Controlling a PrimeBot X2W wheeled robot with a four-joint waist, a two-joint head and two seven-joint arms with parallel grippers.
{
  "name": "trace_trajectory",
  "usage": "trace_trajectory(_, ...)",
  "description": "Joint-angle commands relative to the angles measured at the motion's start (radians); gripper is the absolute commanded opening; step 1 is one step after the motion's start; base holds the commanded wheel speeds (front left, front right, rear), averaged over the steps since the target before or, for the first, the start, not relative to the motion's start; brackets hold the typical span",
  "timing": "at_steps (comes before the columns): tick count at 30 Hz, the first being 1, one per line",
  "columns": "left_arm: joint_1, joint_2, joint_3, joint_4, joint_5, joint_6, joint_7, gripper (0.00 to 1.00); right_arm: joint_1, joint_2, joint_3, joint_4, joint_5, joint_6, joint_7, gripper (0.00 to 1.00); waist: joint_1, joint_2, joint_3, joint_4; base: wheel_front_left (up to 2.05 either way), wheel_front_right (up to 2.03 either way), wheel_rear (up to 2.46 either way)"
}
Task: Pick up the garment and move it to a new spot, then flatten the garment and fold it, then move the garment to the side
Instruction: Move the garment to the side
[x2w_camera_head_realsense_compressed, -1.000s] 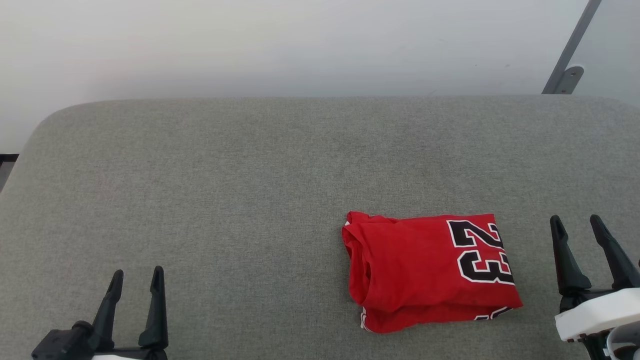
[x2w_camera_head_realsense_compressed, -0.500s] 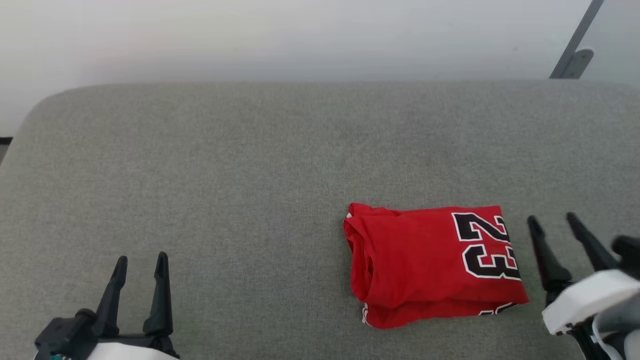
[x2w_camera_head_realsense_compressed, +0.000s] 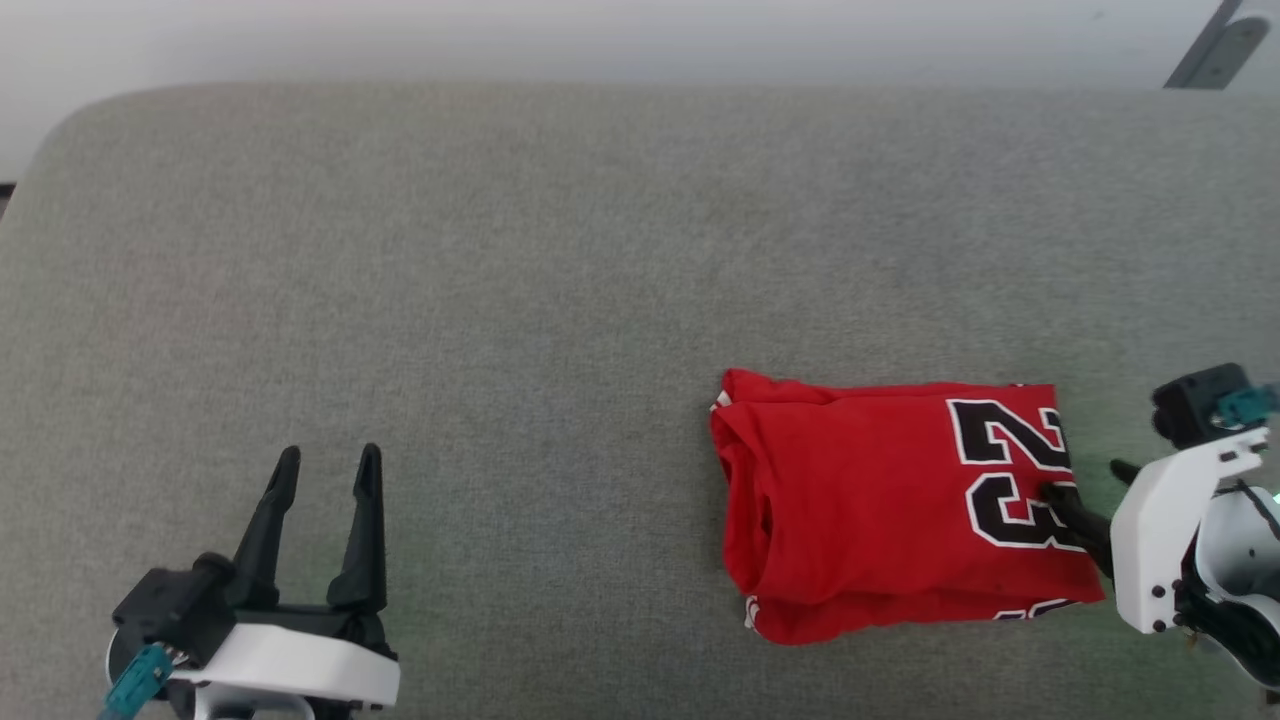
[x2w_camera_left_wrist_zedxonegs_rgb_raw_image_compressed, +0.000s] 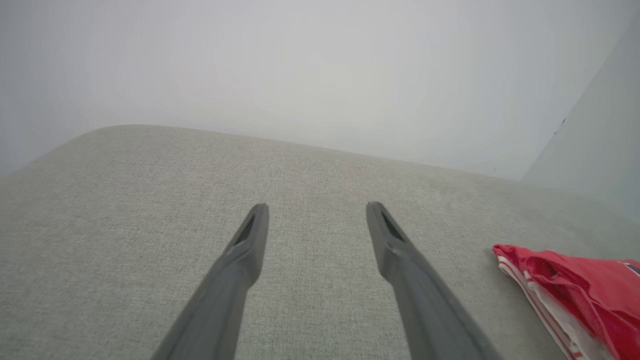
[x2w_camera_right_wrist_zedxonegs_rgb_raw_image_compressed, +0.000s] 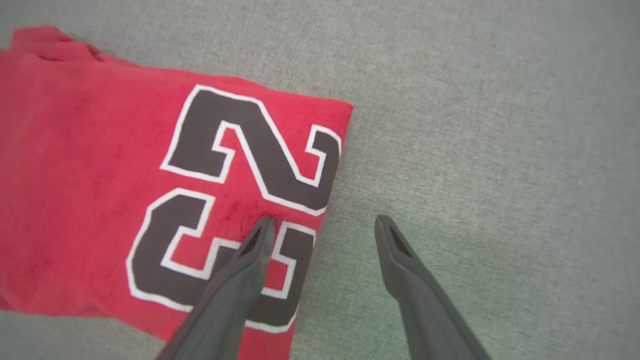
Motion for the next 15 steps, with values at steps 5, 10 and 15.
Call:
trace_trajectory(5, -0.045, 0.002, -0.022, 0.013, -0.007, 0.001, -0.005, 1.00, -0.028, 0.003, 0.030, 0.043, 0.050, -0.001, 0.133, 1.00, 0.0001, -0.0001, 0.052, 0.029, 0.00, 0.00, 0.00)
trace_trajectory(10, -0.067, 0.004, -0.030, 0.021, -0.014, 0.001, -0.005, 1.00, -0.015, 0.029, 0.050, 0.059, 0.074, 0.000, 0.177, 0.92, 0.0001, -0.0001, 0.075, 0.031, 0.00, 0.00, 0.00)
trace_trajectory(15, -0.089, 0.013, -0.046, 0.029, -0.019, 0.001, -0.005, 1.00, -0.034, 0.056, 0.015, 0.068, 0.086, -0.001, 0.105, 0.00, 0.0001, -0.0001, 0.092, 0.010, 0.00, 0.00, 0.00)
